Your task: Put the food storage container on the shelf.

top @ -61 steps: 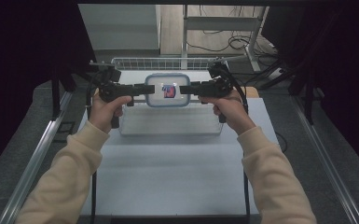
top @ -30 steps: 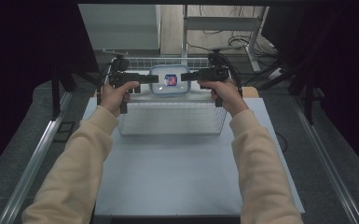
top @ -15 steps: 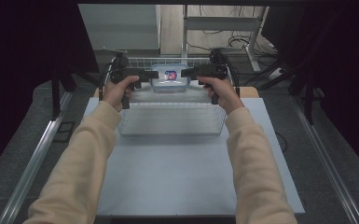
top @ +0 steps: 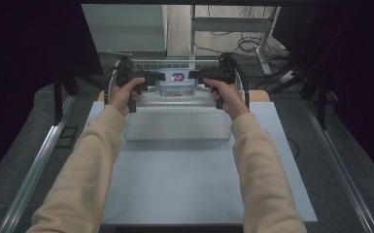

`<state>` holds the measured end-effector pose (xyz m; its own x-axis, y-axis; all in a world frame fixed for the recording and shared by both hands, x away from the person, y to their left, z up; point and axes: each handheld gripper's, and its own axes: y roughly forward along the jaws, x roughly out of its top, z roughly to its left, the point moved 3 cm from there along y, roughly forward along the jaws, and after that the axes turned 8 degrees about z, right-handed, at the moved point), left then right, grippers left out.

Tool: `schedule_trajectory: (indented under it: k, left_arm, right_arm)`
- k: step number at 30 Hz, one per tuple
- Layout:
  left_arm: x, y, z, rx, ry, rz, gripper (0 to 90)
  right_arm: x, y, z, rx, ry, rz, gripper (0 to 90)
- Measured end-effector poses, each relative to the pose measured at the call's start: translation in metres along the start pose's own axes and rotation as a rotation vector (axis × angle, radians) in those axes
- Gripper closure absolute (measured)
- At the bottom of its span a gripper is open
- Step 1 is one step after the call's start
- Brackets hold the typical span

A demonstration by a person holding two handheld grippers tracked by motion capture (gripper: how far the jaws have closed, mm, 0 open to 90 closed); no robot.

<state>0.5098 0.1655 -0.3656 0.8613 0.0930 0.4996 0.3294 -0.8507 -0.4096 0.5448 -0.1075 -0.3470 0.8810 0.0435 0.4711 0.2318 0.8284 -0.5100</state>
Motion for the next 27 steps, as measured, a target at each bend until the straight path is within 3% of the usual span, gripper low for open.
schedule_trajectory:
  k: [3,4,5,6,7,9,13,14,15,16,23,26,27]
  left_arm:
    - [0.0,0.0,0.0,0.001,0.013,-0.001,45.3]
    - [0.0,0.0,-0.001,0.009,0.028,-0.011,41.7]
    - [0.0,-0.001,-0.002,0.026,0.05,-0.027,41.7]
    - [0.0,-0.003,-0.004,0.041,0.063,-0.043,33.1]
    - [0.001,-0.006,-0.005,0.045,0.067,-0.066,33.1]
    - [0.002,-0.012,-0.01,0.047,0.078,-0.1,25.9]
    - [-0.007,-0.024,-0.027,0.097,0.171,-0.103,20.7]
    - [-0.012,-0.027,-0.033,0.128,0.203,-0.103,19.8]
    - [-0.018,-0.03,-0.038,0.16,0.233,-0.104,19.7]
    - [-0.024,-0.033,-0.043,0.177,0.252,-0.112,19.7]
    - [-0.084,-0.046,-0.059,0.249,0.402,-0.101,20.6]
    - [-0.116,-0.048,-0.059,0.244,0.444,-0.092,21.6]
    - [-0.128,-0.047,-0.058,0.238,0.452,-0.089,21.6]
  right_arm:
    - [-0.001,0.0,0.001,-0.006,-0.019,0.0,45.5]
    - [-0.002,0.002,0.004,-0.02,-0.057,-0.018,30.8]
    - [-0.002,0.002,0.004,-0.02,-0.057,-0.018,30.8]
    - [-0.004,0.003,0.01,-0.022,-0.074,-0.026,22.1]
    - [-0.004,0.003,0.01,-0.022,-0.074,-0.026,22.1]
    - [-0.005,0.003,0.016,-0.073,-0.113,-0.051,16.0]
    - [-0.01,-0.004,0.029,-0.131,-0.196,-0.088,12.9]
    - [-0.013,-0.006,0.033,-0.151,-0.23,-0.095,12.7]
    - [-0.021,-0.015,0.041,-0.167,-0.298,-0.123,12.8]
    - [-0.021,-0.015,0.041,-0.167,-0.298,-0.123,12.8]
    - [-0.067,-0.04,0.051,-0.201,-0.485,-0.12,16.1]
    - [-0.103,-0.054,0.046,-0.208,-0.543,-0.112,17.2]
    - [-0.103,-0.054,0.046,-0.208,-0.543,-0.112,17.2]
